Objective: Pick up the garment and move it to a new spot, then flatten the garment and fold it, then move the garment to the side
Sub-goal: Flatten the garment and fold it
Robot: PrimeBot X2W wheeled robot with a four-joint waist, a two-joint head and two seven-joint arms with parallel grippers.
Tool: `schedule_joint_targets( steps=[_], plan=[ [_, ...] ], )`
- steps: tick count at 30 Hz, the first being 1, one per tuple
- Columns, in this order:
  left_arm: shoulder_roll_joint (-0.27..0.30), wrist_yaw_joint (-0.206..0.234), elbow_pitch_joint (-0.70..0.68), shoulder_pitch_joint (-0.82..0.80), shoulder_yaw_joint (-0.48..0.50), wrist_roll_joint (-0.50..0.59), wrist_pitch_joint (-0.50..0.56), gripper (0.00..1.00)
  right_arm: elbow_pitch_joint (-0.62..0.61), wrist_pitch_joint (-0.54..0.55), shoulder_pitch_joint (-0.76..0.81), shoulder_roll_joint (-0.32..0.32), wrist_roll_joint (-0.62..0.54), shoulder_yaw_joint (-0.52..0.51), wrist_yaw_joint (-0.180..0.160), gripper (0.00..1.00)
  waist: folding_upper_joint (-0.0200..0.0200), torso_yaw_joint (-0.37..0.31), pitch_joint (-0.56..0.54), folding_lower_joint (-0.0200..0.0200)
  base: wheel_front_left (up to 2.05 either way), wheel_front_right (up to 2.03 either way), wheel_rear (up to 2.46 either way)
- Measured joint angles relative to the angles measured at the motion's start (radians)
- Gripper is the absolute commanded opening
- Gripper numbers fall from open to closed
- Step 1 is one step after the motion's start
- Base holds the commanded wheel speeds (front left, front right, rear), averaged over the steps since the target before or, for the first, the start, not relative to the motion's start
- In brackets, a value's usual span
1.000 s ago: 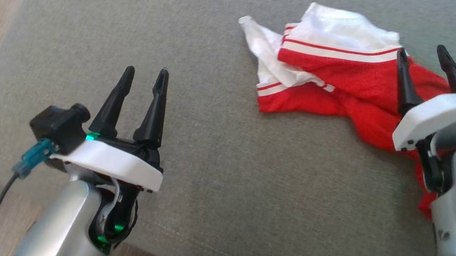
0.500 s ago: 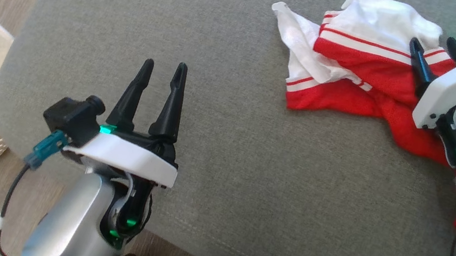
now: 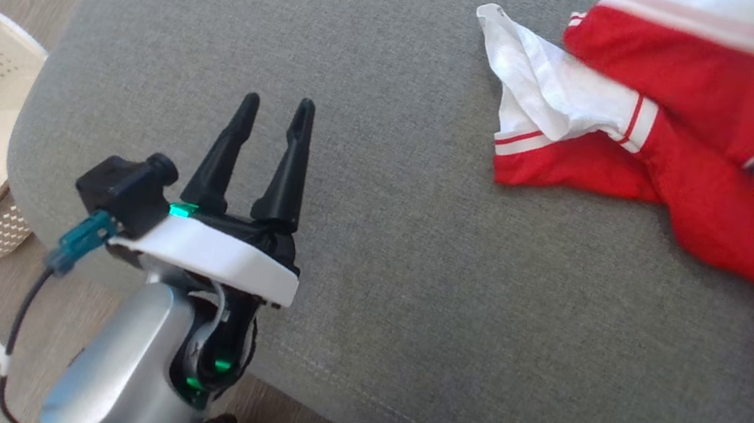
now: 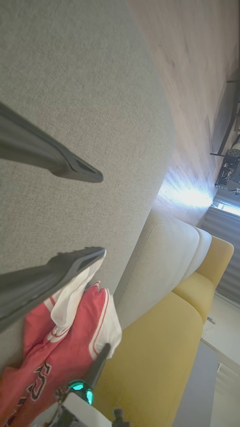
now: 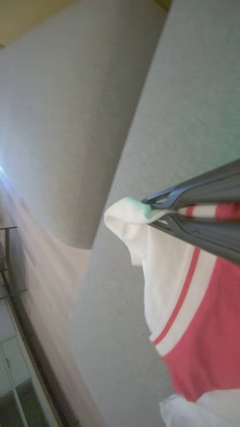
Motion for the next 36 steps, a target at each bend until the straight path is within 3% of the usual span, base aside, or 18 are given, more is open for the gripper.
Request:
schedule_joint_targets(
  steps=[7,12,13,14,25,36],
  plan=[
    [-0.001,0.0,-0.005,-0.001,-0.021,0.0,0.0,1.0,0.111,-0.134,-0.195,-0.034,-0.163,-0.081,0.0,0.0,0.0,0.024,0.007,0.0,0.0,0.0,0.0],
    [-0.001,0.0,-0.005,-0.001,-0.023,-0.008,0.0,1.0,0.225,-0.154,-0.237,-0.025,-0.243,-0.131,0.0,0.0,0.0,0.037,0.006,0.0,0.0,0.0,0.0],
    [-0.001,0.0,-0.005,-0.001,-0.023,-0.009,0.0,1.0,0.247,-0.154,-0.24,-0.02,-0.256,-0.133,0.0,0.18,0.0,0.038,0.006,0.0,0.0,0.0,0.0],
    [-0.001,0.002,-0.005,-0.001,-0.023,-0.009,0.0,1.0,0.269,-0.154,-0.244,-0.015,-0.272,-0.133,0.0,1.0,0.0,0.037,0.006,0.0,0.0,0.0,0.0],
    [-0.001,0.007,-0.004,-0.001,-0.003,0.012,0.0,1.0,0.385,-0.248,-0.244,0.06,-0.336,-0.174,0.0,1.0,0.0,-0.026,-0.034,0.0,0.0,0.0,0.0],
    [0.0,0.006,0.002,0.012,0.06,0.064,0.0,1.0,0.356,-0.331,-0.112,0.141,-0.32,-0.2,0.0,1.0,0.0,-0.147,-0.129,0.0,0.0,0.0,0.0]
  ],
)
